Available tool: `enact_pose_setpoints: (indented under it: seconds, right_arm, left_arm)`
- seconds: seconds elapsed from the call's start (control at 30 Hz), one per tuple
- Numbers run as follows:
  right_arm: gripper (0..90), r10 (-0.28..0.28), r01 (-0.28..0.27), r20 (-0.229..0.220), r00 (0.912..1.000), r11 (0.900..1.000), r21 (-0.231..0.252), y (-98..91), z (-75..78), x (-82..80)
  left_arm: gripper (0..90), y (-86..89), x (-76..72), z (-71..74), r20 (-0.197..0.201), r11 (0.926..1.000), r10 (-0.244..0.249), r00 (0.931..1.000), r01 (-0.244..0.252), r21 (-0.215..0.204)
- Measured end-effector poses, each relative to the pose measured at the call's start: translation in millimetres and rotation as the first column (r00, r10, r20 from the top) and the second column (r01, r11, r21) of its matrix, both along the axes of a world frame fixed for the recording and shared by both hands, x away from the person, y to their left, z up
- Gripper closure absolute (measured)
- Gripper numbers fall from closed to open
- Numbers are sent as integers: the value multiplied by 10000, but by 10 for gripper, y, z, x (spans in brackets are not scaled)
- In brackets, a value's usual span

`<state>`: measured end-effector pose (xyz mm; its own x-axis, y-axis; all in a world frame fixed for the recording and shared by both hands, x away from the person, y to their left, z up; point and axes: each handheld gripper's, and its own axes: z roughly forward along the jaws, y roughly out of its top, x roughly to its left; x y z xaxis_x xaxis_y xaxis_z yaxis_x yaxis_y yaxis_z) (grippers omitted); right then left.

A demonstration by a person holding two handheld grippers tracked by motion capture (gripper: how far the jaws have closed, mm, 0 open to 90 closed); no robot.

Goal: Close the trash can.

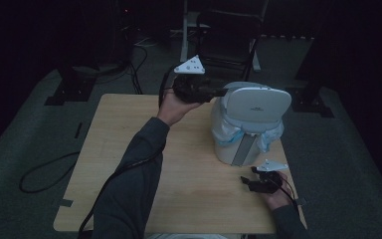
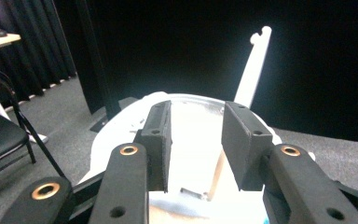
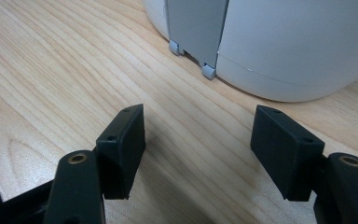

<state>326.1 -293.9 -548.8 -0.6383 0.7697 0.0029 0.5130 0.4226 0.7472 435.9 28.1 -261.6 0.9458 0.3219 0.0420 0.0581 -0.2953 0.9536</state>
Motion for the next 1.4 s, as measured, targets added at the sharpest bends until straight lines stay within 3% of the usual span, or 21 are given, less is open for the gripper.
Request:
enact_pose_setpoints:
  seconds: [0.2, 0.37, 0.6, 0.77, 1.07, 1.23, 1.4]
  right_arm:
    - [342, -2, 2, 1, 10000, 10000, 3, 1, 0, -1]
    - [342, -4, 4, -2, 10000, 10000, 2, 1, 0, -1]
    - [341, 1, -1, -5, 10000, 10000, 2, 1, 0, 1]
    - [341, 11, -11, -3, 10000, 10000, 0, 1, 0, 3]
    - [341, 9, -9, 10, 10000, 10000, -11, 1, 0, 2]
    - [340, 12, -12, 12, 10000, 10000, -4, 2, -1, 1]
    - [340, 9, -9, 10, 10000, 10000, 6, 3, -1, 1]
  left_arm:
    - [683, 36, -82, -47, -3, 9996, -255, 9997, 255, 121]
    - [746, -28, -168, -53, 152, 9966, -749, 9971, 744, 360]
    - [888, -104, -131, -107, 83, 9941, -1043, 9945, 1039, 323]
    - [900, -196, -82, -136, 35, 9943, -1019, 9948, 1017, 328]
    - [900, -306, 82, -160, -31, 9978, -639, 9980, 639, 166]
    - [900, -319, 331, -279, -509, 9998, -137, 9986, 128, -163]
    - [900, -386, 487, -403, -773, 9997, 221, 9968, -216, 76]
